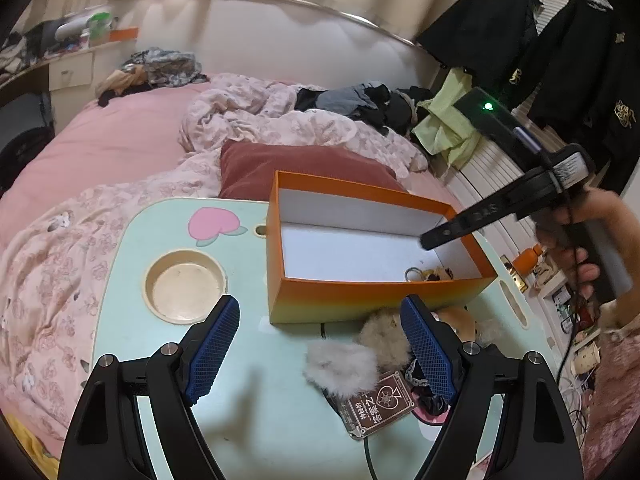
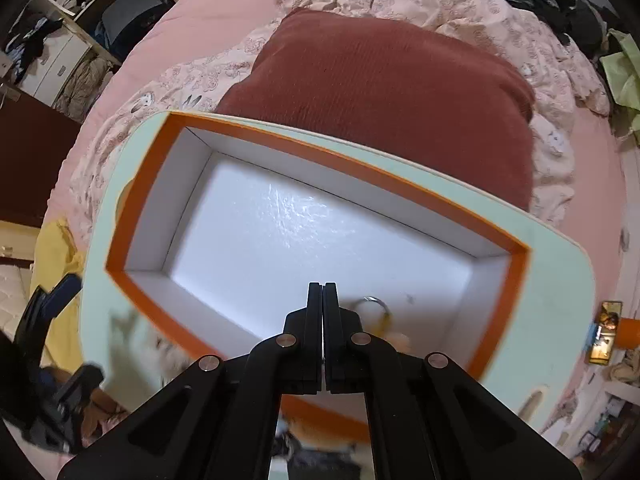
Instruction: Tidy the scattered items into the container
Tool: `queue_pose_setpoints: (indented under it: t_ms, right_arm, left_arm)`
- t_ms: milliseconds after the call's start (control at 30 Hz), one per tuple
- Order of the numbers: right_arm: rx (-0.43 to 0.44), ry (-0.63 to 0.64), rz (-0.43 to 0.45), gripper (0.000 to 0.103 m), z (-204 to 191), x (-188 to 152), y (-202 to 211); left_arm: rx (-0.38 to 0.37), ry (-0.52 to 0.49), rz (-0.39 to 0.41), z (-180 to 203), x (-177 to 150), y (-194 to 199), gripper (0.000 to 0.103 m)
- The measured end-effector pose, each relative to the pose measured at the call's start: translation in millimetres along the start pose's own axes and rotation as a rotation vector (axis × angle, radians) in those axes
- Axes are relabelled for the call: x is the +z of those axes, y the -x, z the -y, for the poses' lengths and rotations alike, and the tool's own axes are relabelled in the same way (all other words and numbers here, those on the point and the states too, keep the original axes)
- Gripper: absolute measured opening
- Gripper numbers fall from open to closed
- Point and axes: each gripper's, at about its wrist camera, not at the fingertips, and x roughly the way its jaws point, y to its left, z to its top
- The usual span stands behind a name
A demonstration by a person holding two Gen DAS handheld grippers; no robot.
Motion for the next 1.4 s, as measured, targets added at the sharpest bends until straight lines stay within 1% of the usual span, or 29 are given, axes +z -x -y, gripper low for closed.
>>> queue_pose_setpoints:
  t_ms: [33, 67, 100, 133, 167, 267, 333, 400, 433, 467, 667, 833, 933, 1033, 1100, 1200, 1300, 1333, 1400]
  right_arm:
    - [-0.038, 0.005, -0.009, 0.013, -0.1, -2.1, 3.2]
    - [-0.080, 0.016, -0.012, 0.027, -0.2, -5.0, 6.2]
    - [-0.102, 0.026, -0.012, 0.034, -1.3, -6.5, 7.8]
    - [-0.112, 0.039, -0.017, 0.051, -2.6, -7.4, 7.7]
    - [-0.117, 0.057, -0.031, 0.062, -5.7, -9.9, 5.0]
    - [-0.119, 0.082, -0.090, 0.063, -3.2, -11.2, -11.7]
    - [-0.081, 0.051, -0.152, 0.064, 5.4, -10.0, -31.9]
    - [-0.015, 0.038, -0.170, 0.067, 7.6, -8.1, -43.3]
    - [0.010, 0.037, -0.163, 0.068, 8.5, -4.5, -44.7]
    - [0.015, 0.033, -0.161, 0.069, 9.3, -2.1, -45.6]
    - [0.001, 0.025, -0.097, 0.070, 14.9, 2.8, -42.5]
    - [0.001, 0.026, -0.031, 0.069, 23.4, 8.4, -37.8]
    - [-0.015, 0.015, 0.017, 0.065, 29.1, 16.3, -33.3]
    - [-0.023, 0.040, 0.024, 0.065, 24.9, 20.1, -28.9]
    - [-0.022, 0.067, 0.014, 0.065, 21.8, 23.6, -25.9]
    - [-0.021, 0.125, -0.046, 0.065, 20.0, 19.1, -23.7]
    - [0.002, 0.177, -0.137, 0.065, 20.6, 11.8, -27.0]
    - [0.016, 0.183, -0.143, 0.065, 23.1, 13.2, -25.6]
    - [0.059, 0.151, -0.101, 0.065, 34.7, 20.7, -15.3]
  left_arm:
    - [0.000, 0.001, -0.001, -0.1, 0.1, 0.0, 0.082]
    - [-0.002, 0.000, -0.002, 0.5, -0.1, -0.3, 0.082]
    - [-0.003, -0.001, -0.004, 0.8, 0.4, -1.0, 0.082]
    - [-0.005, -0.004, -0.007, 1.7, 0.5, -1.9, 0.082]
    - [-0.006, -0.007, -0.010, 2.8, 0.3, -2.6, 0.082]
    - [-0.007, -0.017, -0.018, 6.6, -0.9, -3.3, 0.082]
    - [-0.008, -0.023, -0.016, 7.8, -1.3, -2.1, 0.082]
    - [-0.006, -0.022, -0.011, 7.4, -0.7, -0.9, 0.082]
    - [-0.005, -0.019, -0.009, 6.6, -0.1, -0.1, 0.082]
    - [-0.005, -0.014, -0.006, 5.6, 0.8, 0.9, 0.082]
    - [-0.010, -0.003, -0.003, 3.6, 1.6, -0.4, 0.082]
    - [-0.009, -0.017, -0.011, 6.4, -0.6, -2.0, 0.082]
    - [-0.011, -0.019, -0.010, 8.2, 2.6, -4.4, 0.082]
    - [-0.004, -0.035, -0.022, 10.0, 18.4, -11.0, 0.082]
    - [0.026, -0.024, -0.026, 7.6, 37.2, -15.7, 0.082]
    - [0.064, -0.013, -0.036, 2.1, 65.4, -23.8, 0.082]
    - [0.095, -0.036, -0.077, 1.1, 84.2, -39.7, 0.082]
    - [0.093, -0.035, -0.090, 0.5, 88.3, -44.8, 0.082]
    - [0.061, -0.023, -0.110, -1.2, 95.4, -51.5, 0.082]
